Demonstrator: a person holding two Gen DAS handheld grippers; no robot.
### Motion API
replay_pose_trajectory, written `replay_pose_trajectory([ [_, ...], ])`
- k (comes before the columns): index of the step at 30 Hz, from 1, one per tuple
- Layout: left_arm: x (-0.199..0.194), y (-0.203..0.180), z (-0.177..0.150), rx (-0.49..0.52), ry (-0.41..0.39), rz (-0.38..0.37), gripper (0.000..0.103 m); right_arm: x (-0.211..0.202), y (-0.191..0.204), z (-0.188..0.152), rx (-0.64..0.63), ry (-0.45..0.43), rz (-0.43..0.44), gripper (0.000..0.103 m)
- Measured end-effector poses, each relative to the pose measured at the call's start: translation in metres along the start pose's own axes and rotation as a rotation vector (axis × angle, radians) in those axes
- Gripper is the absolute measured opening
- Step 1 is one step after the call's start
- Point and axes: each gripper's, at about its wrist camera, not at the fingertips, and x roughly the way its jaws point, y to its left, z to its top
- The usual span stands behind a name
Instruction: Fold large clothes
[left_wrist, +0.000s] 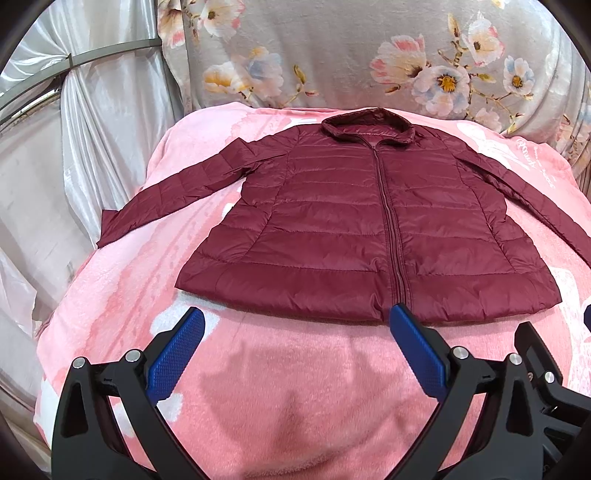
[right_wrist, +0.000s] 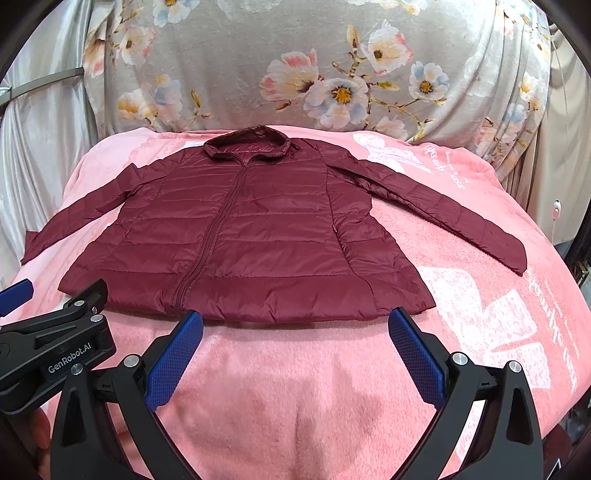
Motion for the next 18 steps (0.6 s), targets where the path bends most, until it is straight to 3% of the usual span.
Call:
replay_pose_trajectory([
  [18, 0.0082, -0.0034, 0.0028, 0.006, 0.002, -0.001, 0.097, 0.0004, 0.0013, -0.0013, -0.001, 0.001, 0.0, 0.098],
])
